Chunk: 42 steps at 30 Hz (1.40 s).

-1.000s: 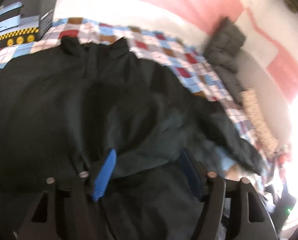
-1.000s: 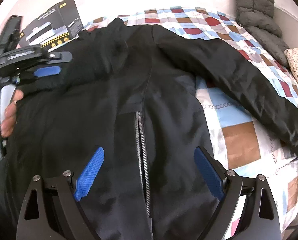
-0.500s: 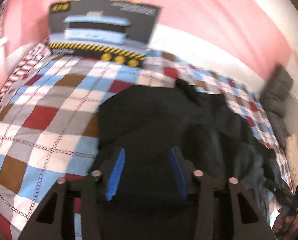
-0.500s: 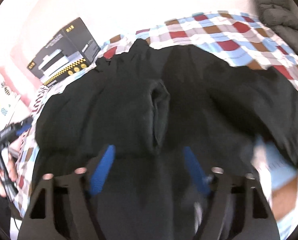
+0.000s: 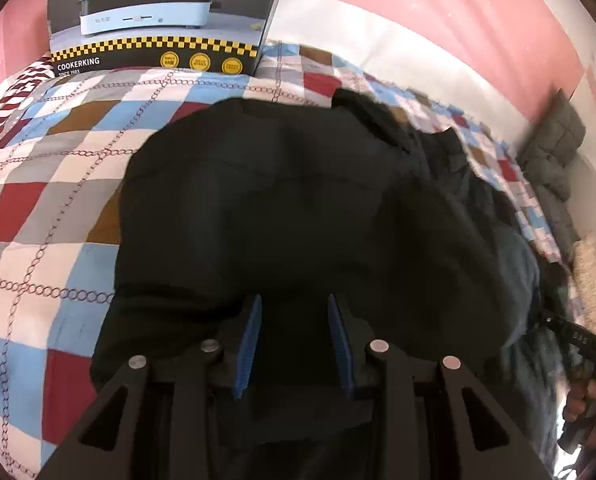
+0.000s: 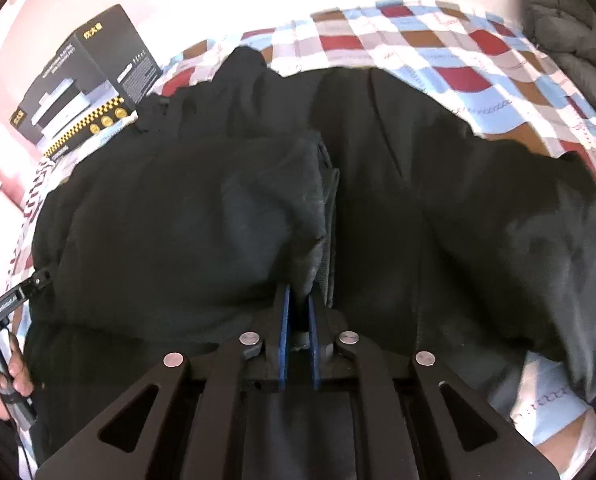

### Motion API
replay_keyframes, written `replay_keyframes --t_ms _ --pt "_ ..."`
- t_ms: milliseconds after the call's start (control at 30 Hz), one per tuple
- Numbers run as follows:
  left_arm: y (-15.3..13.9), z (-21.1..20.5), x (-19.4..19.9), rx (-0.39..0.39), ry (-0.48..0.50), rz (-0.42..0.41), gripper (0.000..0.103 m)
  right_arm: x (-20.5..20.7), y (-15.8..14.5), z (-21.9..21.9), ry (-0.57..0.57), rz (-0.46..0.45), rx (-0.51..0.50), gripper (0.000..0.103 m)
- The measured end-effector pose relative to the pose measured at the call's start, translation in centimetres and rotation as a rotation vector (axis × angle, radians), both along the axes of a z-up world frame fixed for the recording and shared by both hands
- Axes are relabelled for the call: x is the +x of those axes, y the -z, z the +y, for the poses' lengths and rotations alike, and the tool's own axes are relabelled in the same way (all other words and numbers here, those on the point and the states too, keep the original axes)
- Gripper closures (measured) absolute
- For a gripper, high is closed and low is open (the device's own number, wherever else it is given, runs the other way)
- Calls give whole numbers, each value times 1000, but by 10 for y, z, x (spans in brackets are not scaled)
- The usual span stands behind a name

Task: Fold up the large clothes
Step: 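Fold the held sleeve across the coat body and release it, then move the right gripper to the other coat sleeve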

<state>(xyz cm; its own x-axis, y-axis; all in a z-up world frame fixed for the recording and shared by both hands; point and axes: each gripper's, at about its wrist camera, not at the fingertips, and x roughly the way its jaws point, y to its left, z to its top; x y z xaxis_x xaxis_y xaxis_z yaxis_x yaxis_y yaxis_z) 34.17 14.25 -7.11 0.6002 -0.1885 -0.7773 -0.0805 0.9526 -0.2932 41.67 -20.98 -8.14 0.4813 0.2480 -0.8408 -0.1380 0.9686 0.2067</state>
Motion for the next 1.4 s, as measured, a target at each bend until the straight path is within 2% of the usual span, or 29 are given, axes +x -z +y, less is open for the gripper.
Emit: replay_keyframes --t_ms 67,167,233,333,400,433,567,667,733,800,933,1033,1400 --pt "-14 5 -15 2 -16 -19 68 -8 -12 -3 14 -22 -2 93" --pt "-34 16 -44 30 -64 -97 65 -29 -32 -4 23 -115 -18 93" --pt "-29 24 -46 67 -97 -71 65 -36 -34 -2 21 -137 -11 91" --pt "2 30 -31 74 -96 60 65 -25 -11 7 -6 -52 -31 91" --pt "3 25 -31 111 -87 59 65 -15 11 10 -2 37 -87 91" --pt "-2 22 -33 122 -79 58 65 -16 14 7 1 52 -76 91" --pt "-17 16 -55 84 -55 49 65 -40 -8 -1 -1 5 -59 91" --pt "-35 3 -85 87 -32 7 65 -71 -31 -9 2 -48 -44 85" --pt "-46 -8 -110 78 -24 -13 65 -100 -46 -17 6 -73 -28 70" --pt "-55 -20 -134 73 -12 -31 65 -121 -51 -20 9 -81 -18 64" --pt "-69 -47 -180 92 9 -42 65 -174 -64 -26 25 -104 -12 63" --pt "-79 -61 -210 75 11 -51 65 -208 -73 -37 60 -122 0 62" --pt "-116 -113 -293 79 71 -108 64 -293 -107 -51 78 -218 5 62"
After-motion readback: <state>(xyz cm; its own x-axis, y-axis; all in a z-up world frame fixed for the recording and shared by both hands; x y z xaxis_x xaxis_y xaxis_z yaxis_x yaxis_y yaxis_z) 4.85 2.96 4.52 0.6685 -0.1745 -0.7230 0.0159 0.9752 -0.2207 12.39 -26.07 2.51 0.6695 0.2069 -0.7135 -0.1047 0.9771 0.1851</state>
